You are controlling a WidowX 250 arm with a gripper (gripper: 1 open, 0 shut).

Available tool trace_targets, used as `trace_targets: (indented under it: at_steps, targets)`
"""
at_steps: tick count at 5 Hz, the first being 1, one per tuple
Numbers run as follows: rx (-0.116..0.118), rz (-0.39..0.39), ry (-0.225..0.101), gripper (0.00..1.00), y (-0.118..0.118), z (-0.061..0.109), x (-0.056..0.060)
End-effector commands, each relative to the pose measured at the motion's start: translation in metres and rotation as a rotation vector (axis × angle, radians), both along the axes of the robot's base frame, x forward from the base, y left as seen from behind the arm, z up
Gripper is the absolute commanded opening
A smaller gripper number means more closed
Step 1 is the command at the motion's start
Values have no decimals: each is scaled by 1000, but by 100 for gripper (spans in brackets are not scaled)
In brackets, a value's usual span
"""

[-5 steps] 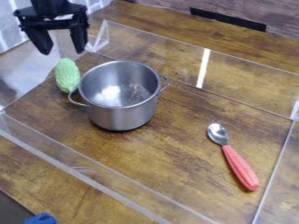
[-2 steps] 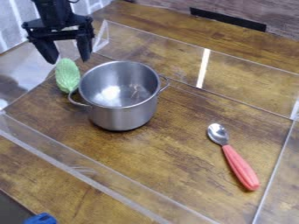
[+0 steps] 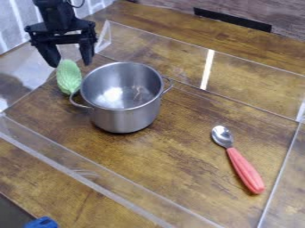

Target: Remove the green object from the silver pot and put it on the table

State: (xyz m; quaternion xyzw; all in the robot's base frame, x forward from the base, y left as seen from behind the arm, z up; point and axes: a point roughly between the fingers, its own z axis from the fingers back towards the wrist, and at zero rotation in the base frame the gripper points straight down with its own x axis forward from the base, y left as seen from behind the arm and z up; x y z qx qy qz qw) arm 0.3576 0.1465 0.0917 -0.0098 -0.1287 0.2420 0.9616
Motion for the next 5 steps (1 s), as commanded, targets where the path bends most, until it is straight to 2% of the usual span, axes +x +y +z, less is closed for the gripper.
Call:
trace_targets:
  at_steps: [1,3,5]
  targets:
    - [55,-59,-77,100,-5,37,6]
    - [71,-103,-95,100,2,53,4]
    - [79,-85,-100,100,-17,50,13]
